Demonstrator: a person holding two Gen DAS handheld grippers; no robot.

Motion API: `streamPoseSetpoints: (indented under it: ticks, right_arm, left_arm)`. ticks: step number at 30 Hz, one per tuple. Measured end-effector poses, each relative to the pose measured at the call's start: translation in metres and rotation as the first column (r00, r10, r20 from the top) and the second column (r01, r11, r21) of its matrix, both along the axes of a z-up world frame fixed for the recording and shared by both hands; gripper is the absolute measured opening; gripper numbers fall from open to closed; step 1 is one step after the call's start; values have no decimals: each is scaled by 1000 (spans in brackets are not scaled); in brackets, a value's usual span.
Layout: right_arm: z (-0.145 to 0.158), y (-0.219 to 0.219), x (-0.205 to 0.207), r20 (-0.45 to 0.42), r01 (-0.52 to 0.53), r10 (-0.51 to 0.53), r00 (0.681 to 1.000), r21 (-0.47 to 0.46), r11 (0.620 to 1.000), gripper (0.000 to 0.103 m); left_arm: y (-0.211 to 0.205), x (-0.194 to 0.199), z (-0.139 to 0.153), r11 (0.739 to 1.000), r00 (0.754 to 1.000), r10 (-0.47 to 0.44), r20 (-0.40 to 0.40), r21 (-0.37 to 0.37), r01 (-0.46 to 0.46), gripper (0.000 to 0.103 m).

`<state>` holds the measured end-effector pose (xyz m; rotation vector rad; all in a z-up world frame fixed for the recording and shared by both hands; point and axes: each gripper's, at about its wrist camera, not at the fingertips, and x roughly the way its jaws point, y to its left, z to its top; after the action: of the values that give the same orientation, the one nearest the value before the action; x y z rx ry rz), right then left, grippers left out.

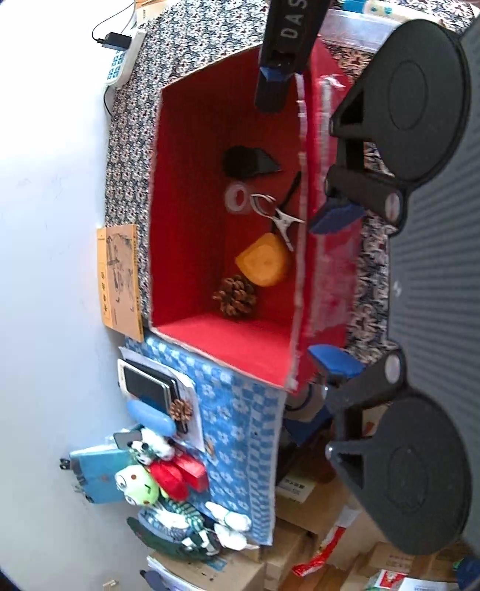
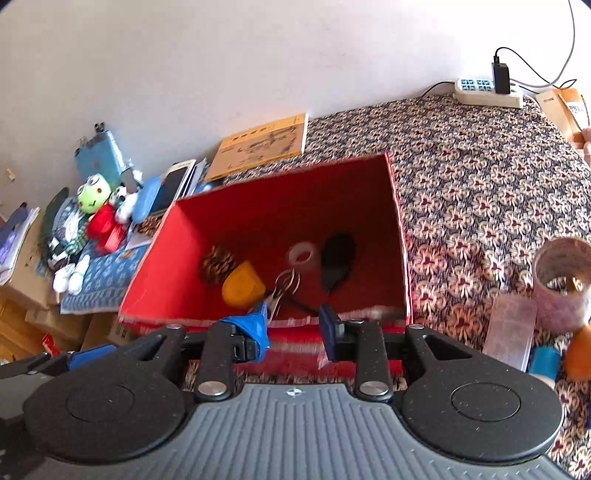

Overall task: Organize rigid objects
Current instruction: 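Lift the right gripper out of the red box and pull back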

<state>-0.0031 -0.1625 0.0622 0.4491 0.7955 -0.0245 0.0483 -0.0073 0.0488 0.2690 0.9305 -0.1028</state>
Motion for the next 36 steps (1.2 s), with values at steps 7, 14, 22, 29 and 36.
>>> streamPoseSetpoints:
  ticks: [7,14,22,29,36]
  right_arm:
    - [-10,12,-25,-38,-53,53,998,9,999,13]
    - [-17,23,-47,-83,-74,76,994,34,997,14]
    - [-25,26,-60,-131,-76,85,988,72,995,14]
    - [-18,23,-57,-149,-75,91,985,106,991,14]
    - [6,19,-41,-100,-91,102,990,105,990,14]
  left_arm:
    - [9,-32,-8,999,999,34,-32,26,-33,70]
    - [18,-56,-20,997,993,57,-101,49,-52,71]
    - [23,-77,-33,997,984,58,-167,50,-50,71]
    - [22,-79,-33,999,980,36,-198,43,-28,71]
    - [20,-63,-13,1000,986,10,-168,25,-6,72]
